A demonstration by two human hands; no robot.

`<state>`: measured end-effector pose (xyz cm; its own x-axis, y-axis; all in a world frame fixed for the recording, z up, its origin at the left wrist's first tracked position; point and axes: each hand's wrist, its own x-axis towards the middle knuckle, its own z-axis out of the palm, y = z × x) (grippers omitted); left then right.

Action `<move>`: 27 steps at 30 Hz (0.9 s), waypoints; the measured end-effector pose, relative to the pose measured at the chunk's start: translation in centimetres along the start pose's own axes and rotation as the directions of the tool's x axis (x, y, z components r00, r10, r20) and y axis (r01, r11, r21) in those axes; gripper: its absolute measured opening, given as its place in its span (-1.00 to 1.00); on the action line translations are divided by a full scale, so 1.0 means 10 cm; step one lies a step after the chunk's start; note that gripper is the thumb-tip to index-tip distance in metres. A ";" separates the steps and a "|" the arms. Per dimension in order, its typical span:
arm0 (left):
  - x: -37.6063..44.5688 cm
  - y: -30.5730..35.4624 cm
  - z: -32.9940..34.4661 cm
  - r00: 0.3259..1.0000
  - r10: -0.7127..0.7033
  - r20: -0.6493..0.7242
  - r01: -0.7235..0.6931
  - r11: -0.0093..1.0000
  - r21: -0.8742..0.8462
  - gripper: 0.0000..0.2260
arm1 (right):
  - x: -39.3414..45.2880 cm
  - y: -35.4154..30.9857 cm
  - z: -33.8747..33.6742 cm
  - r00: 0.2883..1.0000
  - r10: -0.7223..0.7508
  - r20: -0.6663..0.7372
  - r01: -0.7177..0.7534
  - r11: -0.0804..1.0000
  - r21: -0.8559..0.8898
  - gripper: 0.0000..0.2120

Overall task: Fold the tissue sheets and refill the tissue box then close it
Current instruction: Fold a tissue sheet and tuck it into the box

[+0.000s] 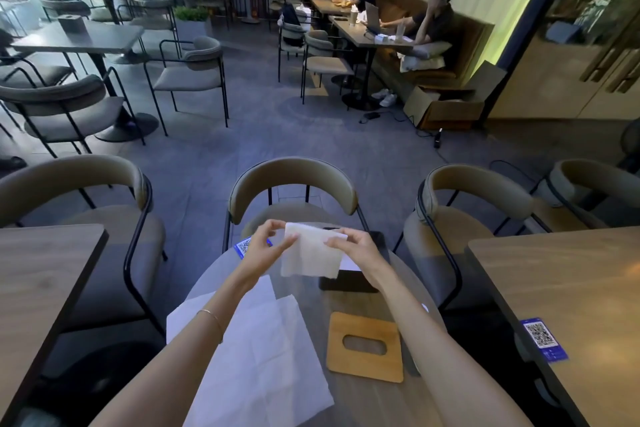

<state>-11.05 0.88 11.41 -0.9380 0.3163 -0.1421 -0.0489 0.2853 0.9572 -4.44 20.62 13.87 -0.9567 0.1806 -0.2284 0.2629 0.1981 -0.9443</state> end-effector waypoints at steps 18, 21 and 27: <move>0.73 0.12 1.20 0.922 -0.217 0.321 0.024 0.859 0.512 -0.52 | 0.82 0.45 -0.59 0.873 0.353 -0.337 -0.454 0.841 -0.294 -0.58; 0.87 0.00 1.32 0.890 -0.327 0.317 0.028 0.734 0.679 -0.54 | 0.96 0.56 -0.50 0.889 0.338 -0.308 -0.450 0.762 -0.465 -0.60; 1.02 0.10 1.64 0.847 -0.482 0.224 0.070 0.519 0.852 -0.71 | 1.00 0.75 -0.34 0.861 0.422 -0.285 -0.509 0.707 -0.491 -0.57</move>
<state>-15.03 19.18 6.76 -0.6935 0.3333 -0.6387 0.2016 0.9409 0.2720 -11.58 27.24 5.28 -0.6766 0.5133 -0.5280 0.7346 0.5210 -0.4347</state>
